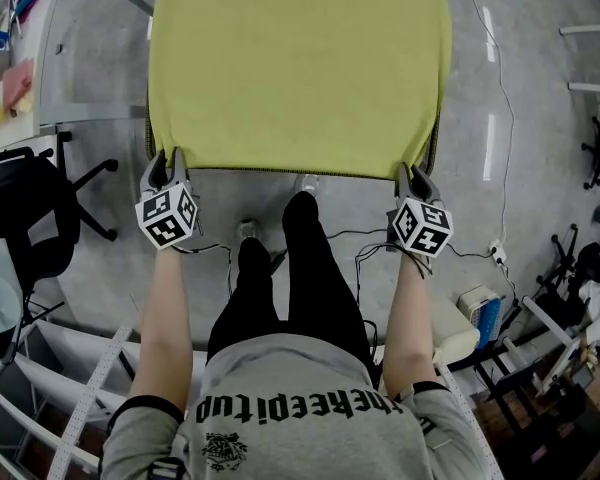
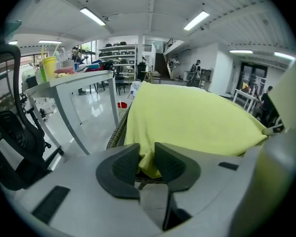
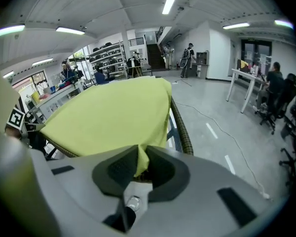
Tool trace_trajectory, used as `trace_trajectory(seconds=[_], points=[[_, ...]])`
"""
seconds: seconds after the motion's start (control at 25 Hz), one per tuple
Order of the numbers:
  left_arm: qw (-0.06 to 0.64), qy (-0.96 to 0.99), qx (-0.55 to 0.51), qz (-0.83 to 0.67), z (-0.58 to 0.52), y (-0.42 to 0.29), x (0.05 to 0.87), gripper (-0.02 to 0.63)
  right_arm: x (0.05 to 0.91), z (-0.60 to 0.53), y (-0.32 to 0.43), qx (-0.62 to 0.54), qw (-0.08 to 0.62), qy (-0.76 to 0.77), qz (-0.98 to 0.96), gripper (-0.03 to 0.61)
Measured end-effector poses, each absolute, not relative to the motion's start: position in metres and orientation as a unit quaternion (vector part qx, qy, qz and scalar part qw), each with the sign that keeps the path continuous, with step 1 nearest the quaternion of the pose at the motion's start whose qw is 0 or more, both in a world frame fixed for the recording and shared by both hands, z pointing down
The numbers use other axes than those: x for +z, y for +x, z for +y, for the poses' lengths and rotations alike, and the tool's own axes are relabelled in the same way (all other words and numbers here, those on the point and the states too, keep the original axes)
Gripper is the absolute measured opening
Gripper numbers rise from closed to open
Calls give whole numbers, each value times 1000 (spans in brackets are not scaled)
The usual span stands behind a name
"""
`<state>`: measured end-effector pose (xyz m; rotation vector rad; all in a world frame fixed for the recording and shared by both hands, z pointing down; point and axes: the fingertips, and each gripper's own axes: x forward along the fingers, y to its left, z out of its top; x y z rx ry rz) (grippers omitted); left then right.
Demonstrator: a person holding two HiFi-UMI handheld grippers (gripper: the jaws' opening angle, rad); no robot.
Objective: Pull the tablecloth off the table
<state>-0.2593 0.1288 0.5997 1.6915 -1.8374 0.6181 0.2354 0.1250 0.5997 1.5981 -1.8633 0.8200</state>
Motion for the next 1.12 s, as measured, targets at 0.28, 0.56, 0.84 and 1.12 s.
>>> trace_trajectory(seconds=[0.28,0.56,0.84,1.12], points=[[360,629,205,-657,129,-255,596,31,581,123,235,338,220,606,-685,26],[356,664,198,-627,149,-255,569,30,553,139,236,328,202,612,-691,26],[313,696,194,-616,180,-261,533,29,517,175,227,293,203,607,-710,26],[278,726,177,-603,203,-271,492,31,483,206,217,270,187,612,-719,26]])
